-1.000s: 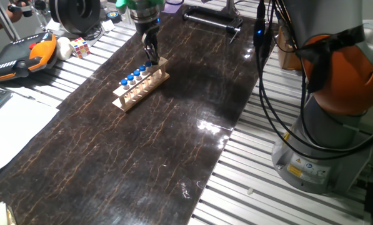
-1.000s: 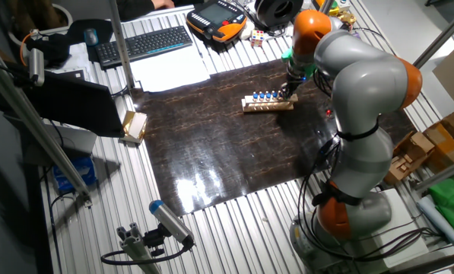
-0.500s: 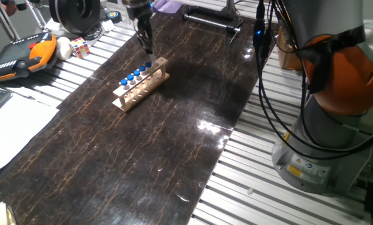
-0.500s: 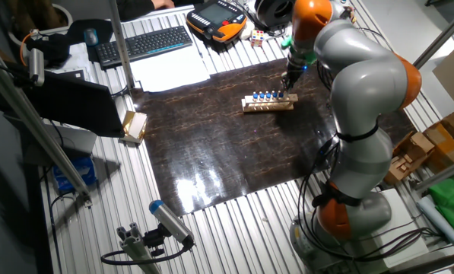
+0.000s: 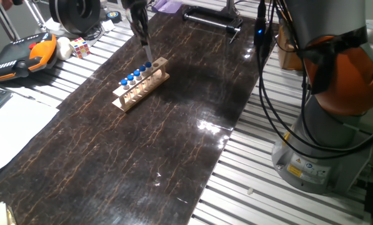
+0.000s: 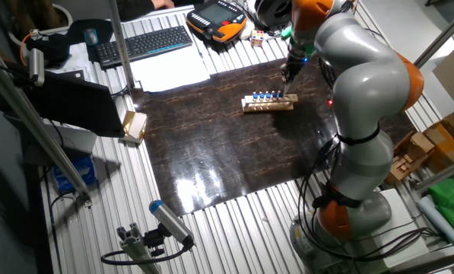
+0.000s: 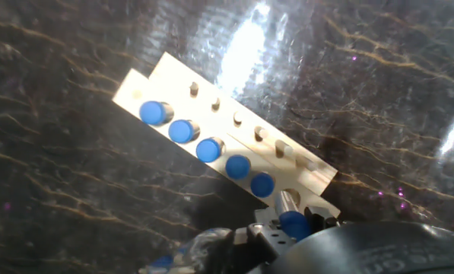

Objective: Shake the test tube

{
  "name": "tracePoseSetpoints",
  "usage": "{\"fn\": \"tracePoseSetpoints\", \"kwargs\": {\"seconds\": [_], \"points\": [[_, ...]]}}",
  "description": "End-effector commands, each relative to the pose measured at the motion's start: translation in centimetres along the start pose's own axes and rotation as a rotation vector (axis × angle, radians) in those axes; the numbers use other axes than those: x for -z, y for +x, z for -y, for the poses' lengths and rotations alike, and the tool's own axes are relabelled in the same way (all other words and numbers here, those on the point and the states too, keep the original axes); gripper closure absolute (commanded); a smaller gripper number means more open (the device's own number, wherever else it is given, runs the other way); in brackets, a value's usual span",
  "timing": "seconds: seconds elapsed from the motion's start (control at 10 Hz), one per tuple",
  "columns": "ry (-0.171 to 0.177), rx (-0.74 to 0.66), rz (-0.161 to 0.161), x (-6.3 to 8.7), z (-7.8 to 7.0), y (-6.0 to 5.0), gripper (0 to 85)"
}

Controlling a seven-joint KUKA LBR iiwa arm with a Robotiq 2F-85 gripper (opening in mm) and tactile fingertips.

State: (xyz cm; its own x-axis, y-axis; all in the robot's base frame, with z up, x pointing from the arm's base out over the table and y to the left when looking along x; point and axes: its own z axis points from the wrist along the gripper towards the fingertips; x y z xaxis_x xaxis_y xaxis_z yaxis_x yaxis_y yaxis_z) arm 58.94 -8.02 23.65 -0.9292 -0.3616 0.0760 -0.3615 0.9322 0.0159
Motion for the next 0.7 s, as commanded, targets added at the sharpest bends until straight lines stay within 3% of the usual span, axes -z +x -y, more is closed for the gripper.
{"fn": "tracePoseSetpoints", "kwargs": {"seconds": [0.0,0.6], "points": [[-0.015,-0.014,-0.004,0.7,-0.1,-0.2,65.7],[-0.026,-0.082,0.001,3.1,-2.2,-0.1,69.0]]}}
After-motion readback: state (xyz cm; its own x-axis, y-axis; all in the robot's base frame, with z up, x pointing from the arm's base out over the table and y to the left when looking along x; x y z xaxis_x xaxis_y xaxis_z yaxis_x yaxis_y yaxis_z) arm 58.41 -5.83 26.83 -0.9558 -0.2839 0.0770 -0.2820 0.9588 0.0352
